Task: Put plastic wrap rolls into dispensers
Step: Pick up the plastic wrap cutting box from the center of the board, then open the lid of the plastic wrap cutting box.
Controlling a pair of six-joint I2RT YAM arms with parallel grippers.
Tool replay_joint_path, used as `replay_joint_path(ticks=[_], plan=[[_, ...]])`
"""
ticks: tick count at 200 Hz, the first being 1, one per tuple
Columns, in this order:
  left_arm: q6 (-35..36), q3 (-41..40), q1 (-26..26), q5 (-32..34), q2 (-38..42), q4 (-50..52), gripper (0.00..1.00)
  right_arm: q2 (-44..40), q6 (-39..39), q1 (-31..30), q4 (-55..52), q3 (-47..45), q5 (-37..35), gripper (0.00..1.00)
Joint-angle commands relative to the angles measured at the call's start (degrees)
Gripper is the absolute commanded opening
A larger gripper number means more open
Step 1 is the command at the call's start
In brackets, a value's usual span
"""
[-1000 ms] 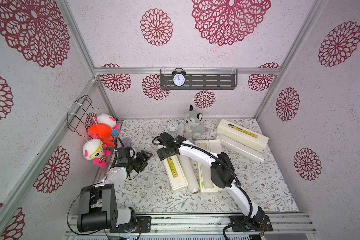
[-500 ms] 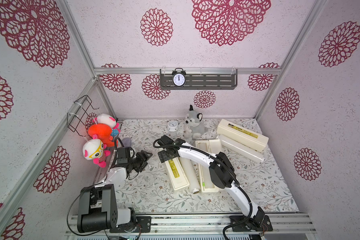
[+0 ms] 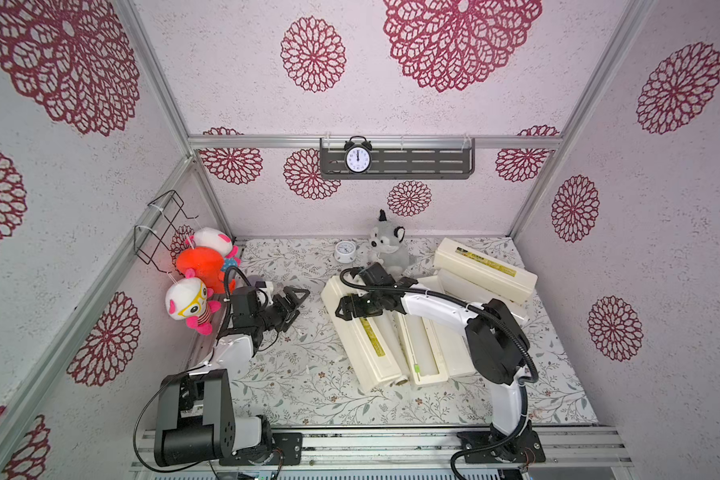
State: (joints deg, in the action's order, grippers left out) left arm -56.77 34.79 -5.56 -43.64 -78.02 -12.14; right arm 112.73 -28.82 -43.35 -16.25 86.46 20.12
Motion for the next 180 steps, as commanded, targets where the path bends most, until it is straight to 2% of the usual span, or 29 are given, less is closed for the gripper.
replay_joint_path(ticks=[1,23,54,99,142,165,180], plan=[[-0.71,2.10,2.58,-4.76,-1.32,-10.21,0.99,-6.32,-1.46,2.29,11.21,-2.52,10.93,0.76],[-2.03,3.88,5.64,-7.08,-4.34,-17.29,0.98,-9.23,-3.88,4.33,16.39,-6.28,16.10,0.76],[-7.37,5.77,9.56,-10.78,-8.72,-31.56,0.98,-13.55,-7.58,6.21,24.80,-11.19,22.34,0.75],[-13.15,6.56,10.59,-12.52,-12.19,-44.17,0.98,-16.79,-10.99,6.48,32.23,-15.25,27.52,0.75],[-14.02,6.52,11.00,-13.93,-12.38,-47.57,0.98,-17.77,-16.04,6.61,40.51,-17.75,31.31,0.75],[-18.94,7.44,11.50,-14.60,-13.24,-53.85,0.98,-17.37,-17.17,6.53,41.76,-17.59,32.29,0.75],[-19.41,8.17,12.53,-15.14,-13.39,-54.62,0.98,-17.04,-19.48,6.53,44.78,-18.23,33.55,0.74]])
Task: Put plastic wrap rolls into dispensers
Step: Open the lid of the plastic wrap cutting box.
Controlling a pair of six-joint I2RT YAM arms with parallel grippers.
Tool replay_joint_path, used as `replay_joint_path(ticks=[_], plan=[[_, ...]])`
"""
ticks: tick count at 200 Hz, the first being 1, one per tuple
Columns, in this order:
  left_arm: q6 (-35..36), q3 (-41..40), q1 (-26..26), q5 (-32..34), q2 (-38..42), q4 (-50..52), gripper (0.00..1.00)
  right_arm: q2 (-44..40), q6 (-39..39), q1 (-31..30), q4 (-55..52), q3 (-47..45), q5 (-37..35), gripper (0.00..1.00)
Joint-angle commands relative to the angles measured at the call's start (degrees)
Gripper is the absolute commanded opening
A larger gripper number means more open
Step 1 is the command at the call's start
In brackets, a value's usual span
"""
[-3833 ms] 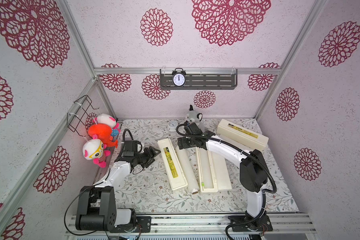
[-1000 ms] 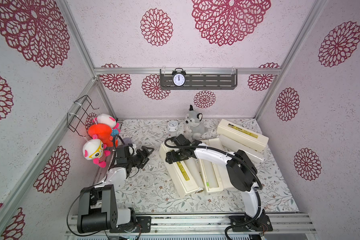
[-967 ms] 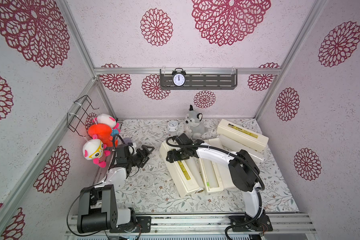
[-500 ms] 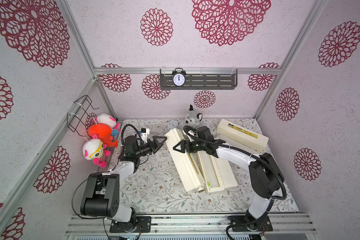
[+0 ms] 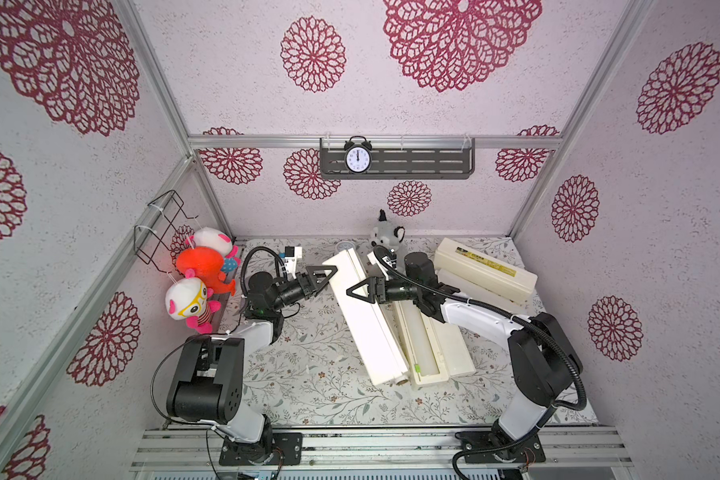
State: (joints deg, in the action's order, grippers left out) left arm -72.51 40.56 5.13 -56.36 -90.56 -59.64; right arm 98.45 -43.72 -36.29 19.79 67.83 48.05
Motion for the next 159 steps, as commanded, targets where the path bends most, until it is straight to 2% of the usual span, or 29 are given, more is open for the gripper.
replay_joint_path(ticks=[1,33,67,89,108,126,159], plan=[[-3.64,2.41,1.92,-2.43,-0.84,-7.06,0.98,-2.75,-4.77,-0.53,8.93,0.34,5.72,0.74],[-2.16,3.27,3.66,-2.97,-1.71,-3.28,0.98,-2.28,-9.12,-0.62,15.47,-0.86,7.44,0.73],[11.24,4.09,3.27,1.05,2.05,19.02,0.98,-3.43,-7.34,-0.62,13.33,-0.99,6.95,0.73],[15.44,5.74,3.31,2.27,3.21,25.93,0.98,-3.55,-7.06,-0.69,13.27,-1.13,6.92,0.73],[23.38,8.79,3.40,4.47,3.87,39.33,0.98,-3.53,-6.33,-0.71,12.37,-0.99,6.70,0.73],[23.67,8.62,3.31,4.88,4.48,38.92,0.98,-3.71,-6.34,-0.72,12.59,-1.17,6.79,0.72],[18.71,7.36,3.64,2.04,4.18,28.51,0.98,-1.54,-9.72,-2.05,17.78,-0.70,8.64,0.72]])
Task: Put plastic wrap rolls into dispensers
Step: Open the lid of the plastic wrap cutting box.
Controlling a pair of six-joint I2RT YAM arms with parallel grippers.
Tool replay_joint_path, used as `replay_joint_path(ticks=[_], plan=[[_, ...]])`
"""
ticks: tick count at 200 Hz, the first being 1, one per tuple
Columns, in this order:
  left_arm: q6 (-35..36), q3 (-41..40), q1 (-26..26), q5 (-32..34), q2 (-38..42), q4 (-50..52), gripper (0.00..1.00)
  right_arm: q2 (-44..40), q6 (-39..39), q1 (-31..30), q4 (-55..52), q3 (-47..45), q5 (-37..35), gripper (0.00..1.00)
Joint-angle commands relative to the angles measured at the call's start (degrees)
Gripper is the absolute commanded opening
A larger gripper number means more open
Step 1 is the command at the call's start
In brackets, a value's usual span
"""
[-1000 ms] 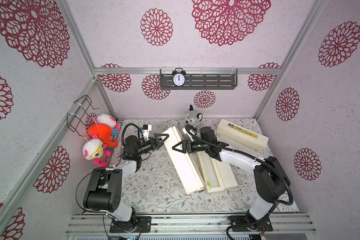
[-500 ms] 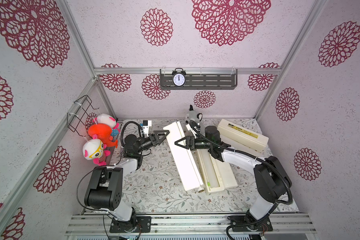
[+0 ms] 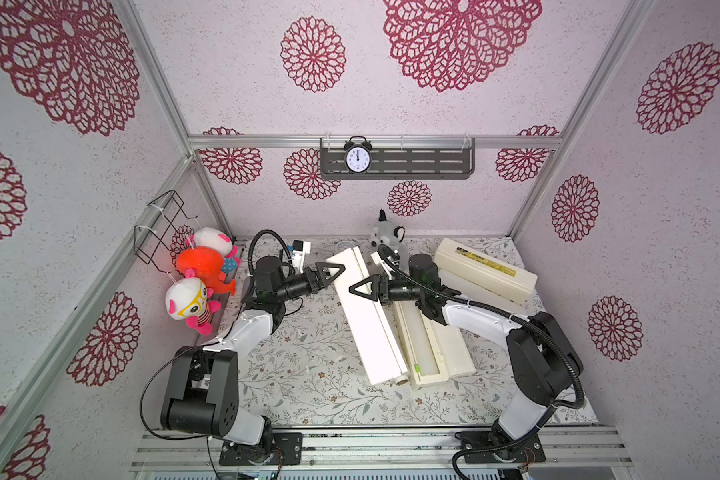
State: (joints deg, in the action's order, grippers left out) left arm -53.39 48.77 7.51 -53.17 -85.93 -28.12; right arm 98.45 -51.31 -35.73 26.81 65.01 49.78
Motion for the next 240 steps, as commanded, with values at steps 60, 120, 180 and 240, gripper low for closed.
replay_joint_path(ticks=[60,120,180,240], plan=[[-12.27,-4.75,2.47,-6.35,-1.76,-22.82,0.98,3.38,-12.19,-3.65,24.20,1.58,9.22,0.70],[-13.89,-5.33,2.86,-6.68,-2.48,-23.29,0.98,3.62,-9.20,-3.81,19.04,2.43,8.97,0.67],[-16.23,-4.39,0.51,-3.10,-3.57,-22.38,0.99,2.84,-4.78,-3.71,11.95,2.43,6.50,0.67],[-19.14,-4.43,-2.06,-3.15,-2.88,-23.39,0.88,1.61,1.21,-3.30,3.36,3.45,3.98,0.67]])
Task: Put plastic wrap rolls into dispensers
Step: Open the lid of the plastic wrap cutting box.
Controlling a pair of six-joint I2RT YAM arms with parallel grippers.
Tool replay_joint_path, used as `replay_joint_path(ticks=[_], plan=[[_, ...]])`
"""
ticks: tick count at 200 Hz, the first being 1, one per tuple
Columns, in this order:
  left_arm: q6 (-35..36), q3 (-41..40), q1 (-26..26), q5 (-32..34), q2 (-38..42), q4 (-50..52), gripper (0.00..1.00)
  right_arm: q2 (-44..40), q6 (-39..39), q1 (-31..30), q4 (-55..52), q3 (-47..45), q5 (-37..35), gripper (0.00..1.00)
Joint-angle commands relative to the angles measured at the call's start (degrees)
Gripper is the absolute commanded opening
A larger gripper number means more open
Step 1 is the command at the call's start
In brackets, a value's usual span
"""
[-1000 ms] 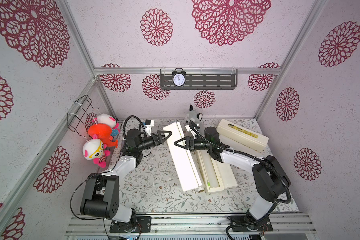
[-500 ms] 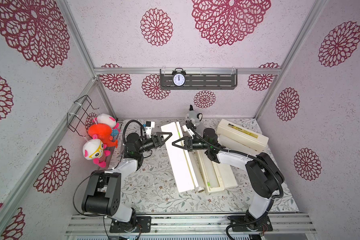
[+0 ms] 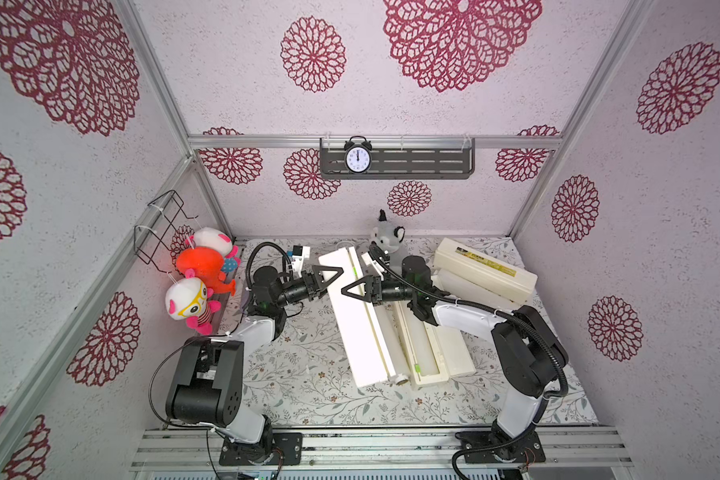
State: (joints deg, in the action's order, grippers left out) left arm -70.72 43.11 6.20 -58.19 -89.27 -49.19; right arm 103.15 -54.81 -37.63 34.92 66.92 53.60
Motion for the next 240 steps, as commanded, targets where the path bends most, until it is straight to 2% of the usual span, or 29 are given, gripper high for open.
replay_joint_path(ticks=[1,28,45,73,106,136,167,206,240], plan=[[-1.80,1.25,-0.75,1.87,0.44,-2.32,0.88,-3.07,4.75,-1.40,-4.76,1.55,0.12,0.67],[-1.71,1.61,-0.76,2.53,0.21,-1.03,0.87,-3.23,6.77,-1.40,-7.92,2.16,-1.16,0.66],[-1.37,1.63,-0.75,2.97,0.61,-0.68,1.00,-3.40,7.36,-1.40,-8.98,2.20,-1.57,0.66],[-0.42,1.86,-0.88,3.78,2.04,-0.19,0.98,-3.53,7.86,-1.40,-9.58,2.23,-1.84,0.66],[2.30,2.66,-1.56,4.40,2.72,5.35,0.98,-3.66,7.88,-1.48,-9.27,1.83,-1.59,0.66],[-1.76,1.63,-3.15,3.58,2.12,-0.06,0.98,-4.19,7.11,-1.48,-7.44,0.68,-1.00,0.66],[-2.26,1.16,-3.45,2.38,1.81,-1.95,0.98,-4.37,5.77,-1.35,-5.69,0.07,-0.71,0.66],[-6.93,-0.48,-4.25,1.59,0.42,-10.56,0.98,-4.38,4.53,-0.78,-4.07,-0.73,-0.67,0.65],[-5.52,0.71,-3.55,1.99,0.10,-7.72,0.98,-3.85,7.21,-1.17,-7.97,0.20,-1.60,0.65]])
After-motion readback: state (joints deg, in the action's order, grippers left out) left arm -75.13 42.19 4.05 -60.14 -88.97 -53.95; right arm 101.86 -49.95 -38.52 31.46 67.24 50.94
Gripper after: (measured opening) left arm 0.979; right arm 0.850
